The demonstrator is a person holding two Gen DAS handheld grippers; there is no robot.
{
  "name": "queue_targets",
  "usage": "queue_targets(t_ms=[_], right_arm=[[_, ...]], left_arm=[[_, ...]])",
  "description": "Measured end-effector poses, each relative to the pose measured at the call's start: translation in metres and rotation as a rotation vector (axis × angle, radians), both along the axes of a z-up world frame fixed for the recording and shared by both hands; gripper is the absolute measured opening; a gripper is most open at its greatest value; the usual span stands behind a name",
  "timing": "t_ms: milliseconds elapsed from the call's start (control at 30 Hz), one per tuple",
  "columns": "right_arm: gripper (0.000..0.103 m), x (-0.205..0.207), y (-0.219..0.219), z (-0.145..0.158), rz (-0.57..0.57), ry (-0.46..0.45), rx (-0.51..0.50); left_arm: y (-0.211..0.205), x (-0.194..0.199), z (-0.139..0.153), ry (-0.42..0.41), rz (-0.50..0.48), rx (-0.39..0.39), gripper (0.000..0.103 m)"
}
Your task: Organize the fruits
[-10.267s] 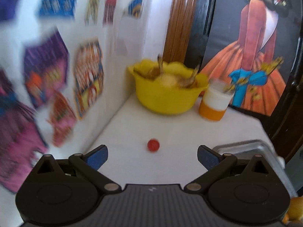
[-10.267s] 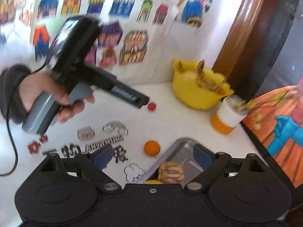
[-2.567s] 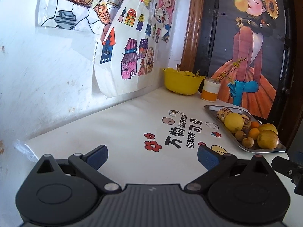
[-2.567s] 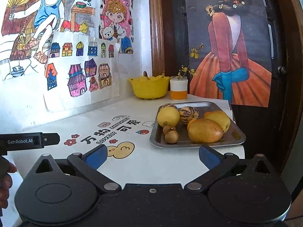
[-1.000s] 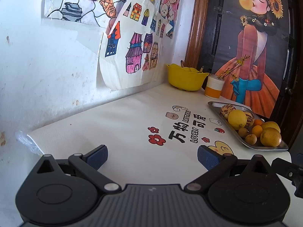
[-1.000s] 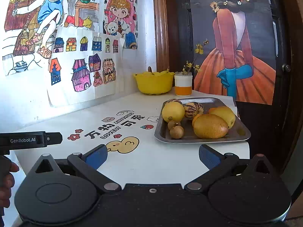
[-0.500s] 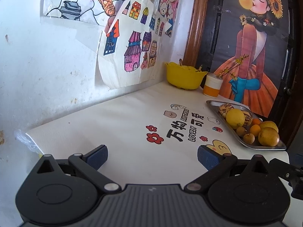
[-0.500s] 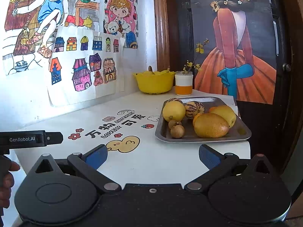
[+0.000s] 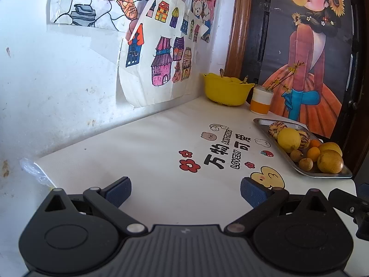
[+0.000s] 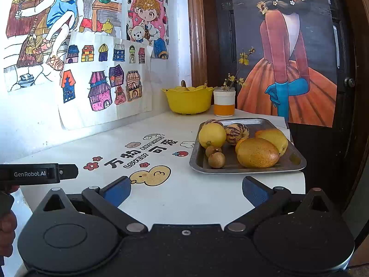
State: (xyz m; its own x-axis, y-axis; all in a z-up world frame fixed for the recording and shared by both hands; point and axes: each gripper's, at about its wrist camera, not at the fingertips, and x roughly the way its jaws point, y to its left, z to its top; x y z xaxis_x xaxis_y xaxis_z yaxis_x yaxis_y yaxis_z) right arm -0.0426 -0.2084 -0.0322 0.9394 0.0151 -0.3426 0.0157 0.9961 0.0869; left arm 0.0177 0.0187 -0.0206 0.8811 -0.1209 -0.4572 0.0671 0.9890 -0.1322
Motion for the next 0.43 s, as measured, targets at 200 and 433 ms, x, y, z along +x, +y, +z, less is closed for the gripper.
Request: queue_targets(t_ms=[200, 433], right_arm=[[0.102, 0.0, 0.0006, 0.0001, -0.001, -0.001, 0.0], [0.102, 0.0002, 0.0009, 0.0003, -0.002, 0.0, 0.0]], left_arm=[[0.0008, 0.0005, -0.0004, -0.003, -0.004, 0.003, 0.103], [0.0004, -0.0002, -0.001, -0.004, -0.004, 0.007, 0.103]])
